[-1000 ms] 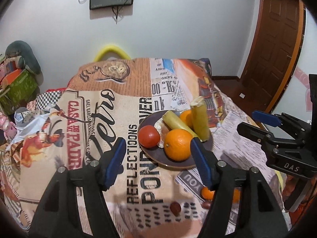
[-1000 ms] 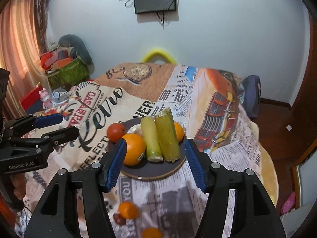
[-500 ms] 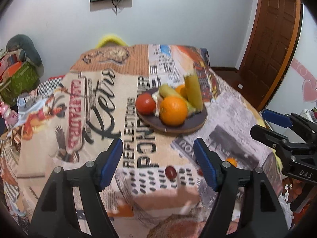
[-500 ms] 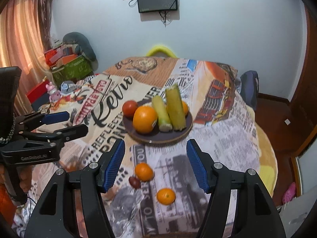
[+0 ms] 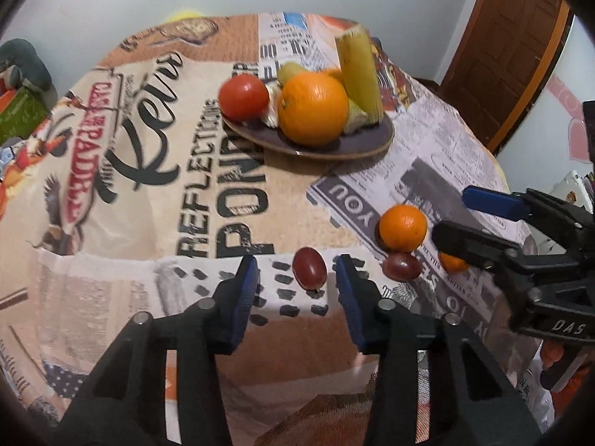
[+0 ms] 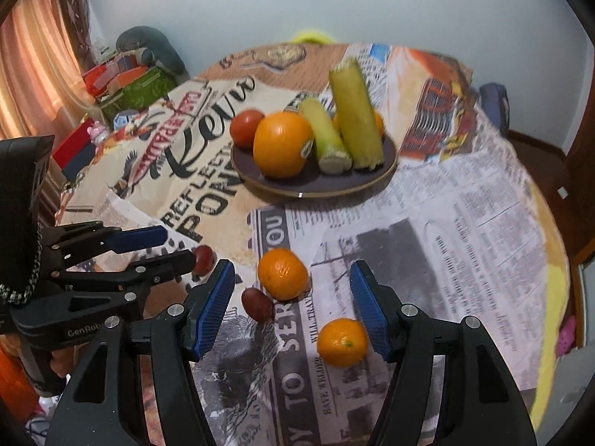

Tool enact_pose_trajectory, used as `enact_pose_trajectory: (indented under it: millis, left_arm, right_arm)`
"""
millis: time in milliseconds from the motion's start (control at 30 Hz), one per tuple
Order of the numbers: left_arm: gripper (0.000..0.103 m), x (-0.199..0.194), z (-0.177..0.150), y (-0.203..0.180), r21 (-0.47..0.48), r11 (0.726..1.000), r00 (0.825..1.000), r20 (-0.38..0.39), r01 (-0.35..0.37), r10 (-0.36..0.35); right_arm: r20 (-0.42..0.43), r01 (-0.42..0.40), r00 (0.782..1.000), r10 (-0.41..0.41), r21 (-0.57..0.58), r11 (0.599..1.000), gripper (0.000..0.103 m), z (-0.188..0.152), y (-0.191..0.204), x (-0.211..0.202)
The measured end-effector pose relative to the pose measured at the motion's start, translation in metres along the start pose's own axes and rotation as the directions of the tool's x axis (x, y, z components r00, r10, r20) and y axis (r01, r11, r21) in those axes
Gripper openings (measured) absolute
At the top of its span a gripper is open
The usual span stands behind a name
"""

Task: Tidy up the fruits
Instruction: 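Grasp the dark red grape with the left tool while the right tool grasps a mandarin, then place the grape and mandarin onto the purple plate and open both tools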

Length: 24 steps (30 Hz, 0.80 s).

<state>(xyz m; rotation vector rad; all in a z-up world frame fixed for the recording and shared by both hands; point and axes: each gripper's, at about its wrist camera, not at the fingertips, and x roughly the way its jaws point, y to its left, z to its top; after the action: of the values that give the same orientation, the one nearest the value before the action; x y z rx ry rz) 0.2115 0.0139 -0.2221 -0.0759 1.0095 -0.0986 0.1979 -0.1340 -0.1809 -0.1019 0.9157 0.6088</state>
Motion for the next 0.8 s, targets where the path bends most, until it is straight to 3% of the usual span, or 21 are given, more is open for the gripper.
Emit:
enact_pose_trajectory:
  millis: [300,400,533,800]
  left_arm:
    - [0.029,0.020,-0.001,0.003,-0.011,0.999,0.999,-0.022,0.042,-0.043]
    - [0.020,0.020,-0.001,0.003,-0.013,0.997,0.997,-0.021,0.070,-0.071]
    - [0.019,0.018,-0.001,0.002,-0.009,0.998,0.998,-0.010,0.065,-0.065]
    - [0.019,0.003,0.008,0.004,-0.014,0.998,0.998,0.032,0.057,-0.056]
  right_arm:
    - [-0.053,-0.038,0.998,0.038,0.011,0.999,0.051,-0.002,-0.001,0.023]
    - [-0.071,-0.047,0.996,0.048,0.013,0.999,0.043,-0.003,-0.001,0.030]
    - [-0.076,-0.047,0.996,0.048,0.015,0.999,0.034,-0.004,-0.001,0.035]
    - [-0.047,-0.040,0.998,0.041,0.017,0.999,0.034,0.000,-0.002,0.024]
